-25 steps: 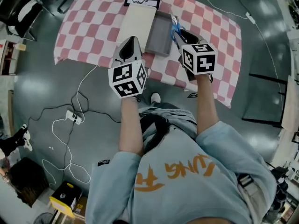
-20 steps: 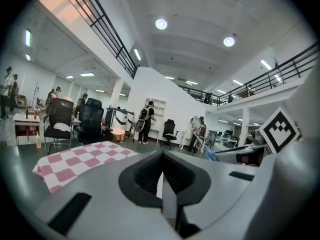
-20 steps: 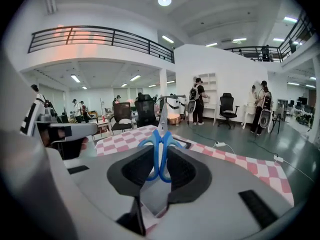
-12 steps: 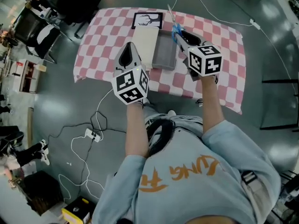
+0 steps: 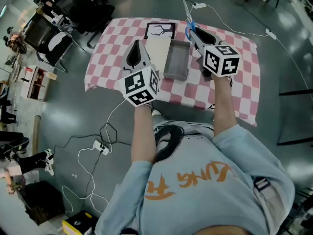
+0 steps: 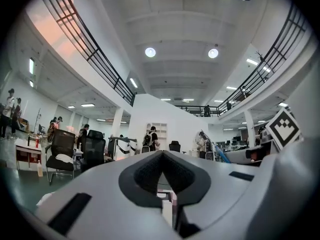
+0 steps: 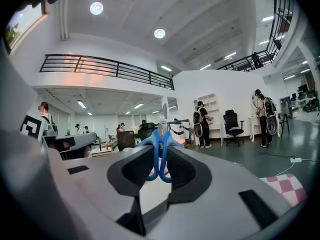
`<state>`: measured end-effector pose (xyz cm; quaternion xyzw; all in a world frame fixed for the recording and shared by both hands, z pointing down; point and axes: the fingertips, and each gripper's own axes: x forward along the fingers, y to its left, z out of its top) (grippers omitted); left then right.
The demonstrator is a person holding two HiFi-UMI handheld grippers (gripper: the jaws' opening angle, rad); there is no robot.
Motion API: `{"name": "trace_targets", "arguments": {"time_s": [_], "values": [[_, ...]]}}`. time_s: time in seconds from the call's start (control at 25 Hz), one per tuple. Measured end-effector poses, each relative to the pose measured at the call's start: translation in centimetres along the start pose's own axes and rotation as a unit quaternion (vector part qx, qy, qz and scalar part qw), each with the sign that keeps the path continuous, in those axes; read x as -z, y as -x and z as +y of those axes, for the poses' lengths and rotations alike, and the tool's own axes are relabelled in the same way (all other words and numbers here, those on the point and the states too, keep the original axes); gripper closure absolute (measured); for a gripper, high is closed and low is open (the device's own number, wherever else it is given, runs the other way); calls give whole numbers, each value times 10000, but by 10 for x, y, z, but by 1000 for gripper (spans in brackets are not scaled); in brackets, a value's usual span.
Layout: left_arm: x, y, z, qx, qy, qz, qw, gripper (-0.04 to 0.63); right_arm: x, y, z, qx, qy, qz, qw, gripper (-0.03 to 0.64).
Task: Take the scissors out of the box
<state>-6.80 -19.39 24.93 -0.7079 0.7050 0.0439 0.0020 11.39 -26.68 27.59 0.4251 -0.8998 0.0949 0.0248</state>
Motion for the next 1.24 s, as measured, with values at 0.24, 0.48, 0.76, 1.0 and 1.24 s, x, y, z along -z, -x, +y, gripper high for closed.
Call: {"name": "trace_targets", "arguments": {"time_s": [0.24,0.48,0.76,1.0,1.24], "values": [[-3,2,13,-118,-3,-38,9999,578,-8,-6,10,-99,230,-101,9996,534],[1,-3,10,-102,75,-20,9999,578,-9,-7,5,-61,302,-90,9995,534],[6,-8,13,-148,117,12,9998,578,-6,-13,0,-64,316,-63,9995,534],[9,-9,13,-166,110,55,9998,578,-4,-18,-3,-126,249,-72,9996,534],[9,-11,17,-204,60,68,9997,578,-2,-29,-5,-181,159,-89,9997,534]]}}
